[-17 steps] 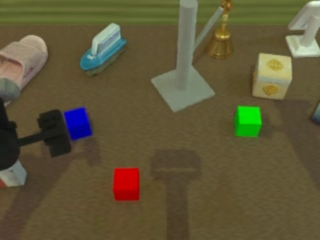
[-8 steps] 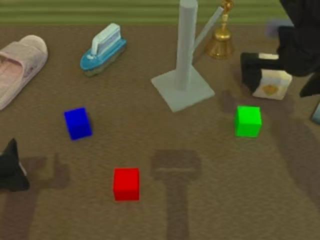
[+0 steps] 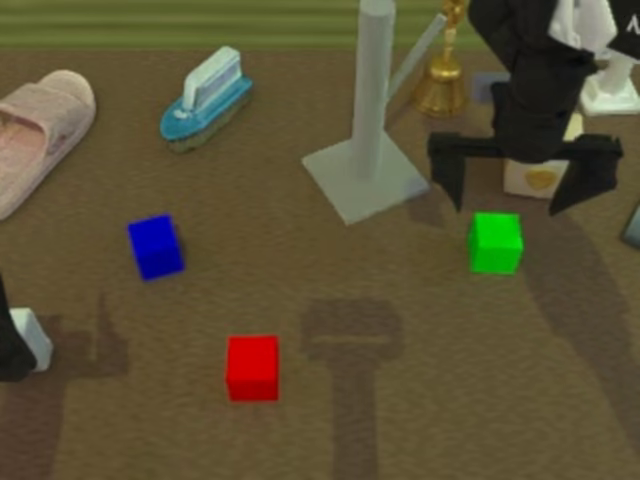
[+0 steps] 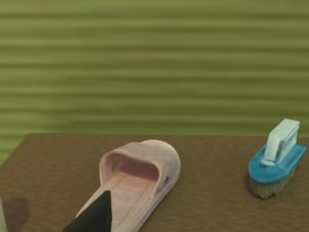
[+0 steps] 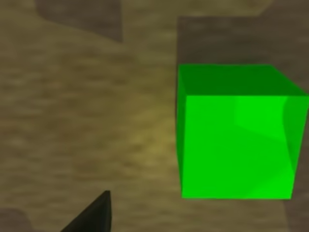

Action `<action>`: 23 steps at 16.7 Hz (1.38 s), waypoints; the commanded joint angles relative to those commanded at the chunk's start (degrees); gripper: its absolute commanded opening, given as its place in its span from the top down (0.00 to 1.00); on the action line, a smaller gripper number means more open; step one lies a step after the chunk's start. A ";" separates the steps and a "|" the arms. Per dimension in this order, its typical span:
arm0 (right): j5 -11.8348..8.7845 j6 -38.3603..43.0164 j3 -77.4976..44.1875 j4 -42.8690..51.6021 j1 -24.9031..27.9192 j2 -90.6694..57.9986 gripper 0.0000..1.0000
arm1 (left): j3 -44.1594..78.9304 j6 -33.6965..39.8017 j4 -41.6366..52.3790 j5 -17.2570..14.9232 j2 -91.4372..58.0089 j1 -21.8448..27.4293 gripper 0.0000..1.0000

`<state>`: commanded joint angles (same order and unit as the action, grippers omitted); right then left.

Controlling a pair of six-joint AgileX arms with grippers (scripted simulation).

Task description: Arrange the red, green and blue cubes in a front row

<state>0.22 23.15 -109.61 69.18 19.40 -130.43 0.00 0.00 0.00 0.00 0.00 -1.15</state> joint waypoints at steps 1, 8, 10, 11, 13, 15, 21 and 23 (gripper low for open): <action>0.00 0.00 0.00 0.00 0.00 0.00 0.00 | 0.00 0.00 0.00 0.00 0.00 0.00 0.00; 0.02 -0.13 3.15 -4.31 -0.12 -1.24 0.00 | 0.00 0.00 0.00 0.00 0.00 0.00 0.00; 0.03 -0.03 5.96 -8.88 -0.07 -2.70 0.00 | 0.00 0.00 0.00 0.00 0.00 0.00 0.00; 0.04 0.01 7.37 -11.17 -0.03 -3.42 0.00 | 0.00 0.00 0.00 0.00 0.00 0.00 0.00; 0.05 0.10 9.53 -14.34 0.04 -4.62 0.00 | 0.00 0.00 0.00 0.00 0.00 0.00 0.00; 0.05 0.13 10.10 -15.09 0.07 -4.99 0.00 | 0.00 0.00 0.00 0.00 0.00 0.00 0.00; 0.05 0.13 10.10 -15.09 0.07 -4.99 0.23 | 0.00 0.00 0.00 0.00 0.00 0.00 0.00; 0.05 0.13 10.10 -15.09 0.07 -4.99 0.38 | 0.00 0.00 0.00 0.00 0.00 0.00 0.00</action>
<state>0.27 23.28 -99.51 54.09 19.47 -135.42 0.00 0.00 0.00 0.00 0.00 -1.15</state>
